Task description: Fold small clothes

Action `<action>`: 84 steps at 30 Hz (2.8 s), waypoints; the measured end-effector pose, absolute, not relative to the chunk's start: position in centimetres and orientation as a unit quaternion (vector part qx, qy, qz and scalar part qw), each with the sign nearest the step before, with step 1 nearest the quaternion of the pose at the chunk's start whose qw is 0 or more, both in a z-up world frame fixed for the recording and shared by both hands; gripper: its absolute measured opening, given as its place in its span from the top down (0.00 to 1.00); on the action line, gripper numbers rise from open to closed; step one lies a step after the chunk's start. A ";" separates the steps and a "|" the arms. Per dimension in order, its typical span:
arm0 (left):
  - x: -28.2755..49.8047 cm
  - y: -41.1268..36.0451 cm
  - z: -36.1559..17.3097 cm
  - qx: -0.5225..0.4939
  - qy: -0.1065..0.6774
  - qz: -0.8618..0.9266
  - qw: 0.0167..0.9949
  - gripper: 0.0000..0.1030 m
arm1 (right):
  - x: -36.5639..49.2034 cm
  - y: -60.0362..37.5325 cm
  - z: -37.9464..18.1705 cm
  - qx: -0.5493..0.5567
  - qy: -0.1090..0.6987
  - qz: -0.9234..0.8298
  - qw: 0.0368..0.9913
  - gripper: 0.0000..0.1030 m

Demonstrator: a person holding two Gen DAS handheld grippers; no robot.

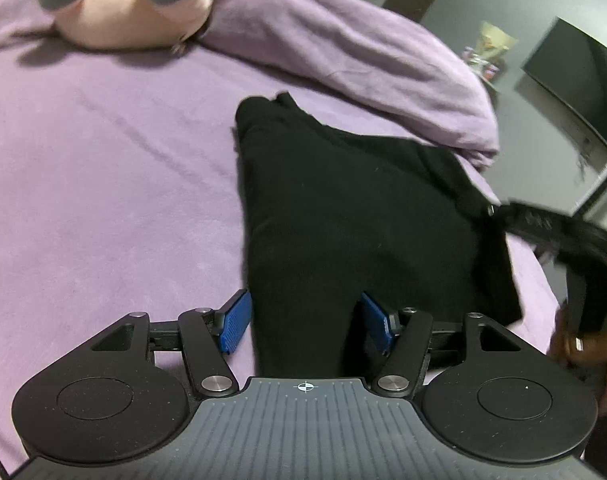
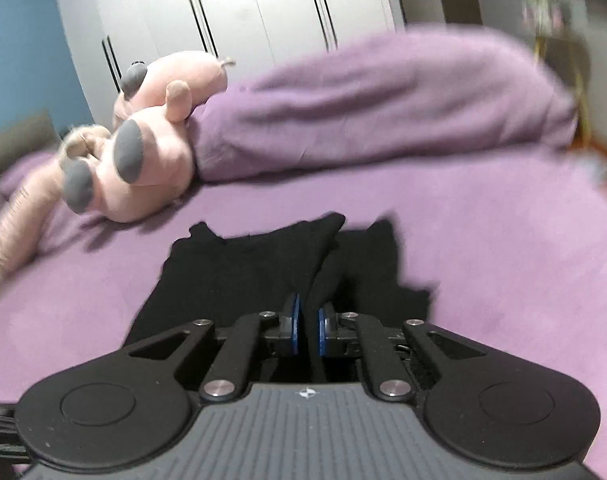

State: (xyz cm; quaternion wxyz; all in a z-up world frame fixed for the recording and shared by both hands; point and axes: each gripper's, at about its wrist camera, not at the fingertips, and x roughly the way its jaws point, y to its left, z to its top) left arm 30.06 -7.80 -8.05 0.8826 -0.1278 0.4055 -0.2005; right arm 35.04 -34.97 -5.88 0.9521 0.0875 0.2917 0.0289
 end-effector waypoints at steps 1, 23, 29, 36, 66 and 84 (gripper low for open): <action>29.4 -8.1 -7.9 -0.119 0.400 -0.208 0.885 0.34 | 34.8 -35.1 -5.6 0.072 0.288 0.016 0.955 0.93; 27.3 -10.4 -8.9 -0.039 0.415 -0.202 0.886 0.34 | 26.5 -39.3 -7.7 0.164 0.332 0.028 0.928 0.89; 27.9 -9.8 -8.6 -0.066 0.423 -0.166 0.888 0.34 | 26.8 -42.4 -9.0 0.329 0.333 0.089 0.879 0.90; 28.5 -9.2 -8.4 -0.080 0.425 -0.150 0.889 0.34 | 26.7 -42.9 -11.6 0.360 0.354 0.079 0.860 0.84; 34.2 -3.8 -7.7 -0.229 0.430 -0.230 0.843 0.24 | 29.8 -46.3 -9.1 0.320 0.343 0.056 0.882 0.34; 42.4 -8.3 -12.7 -0.308 0.461 -0.224 0.802 0.69 | 39.7 -45.5 -15.3 0.437 0.356 0.120 0.817 0.77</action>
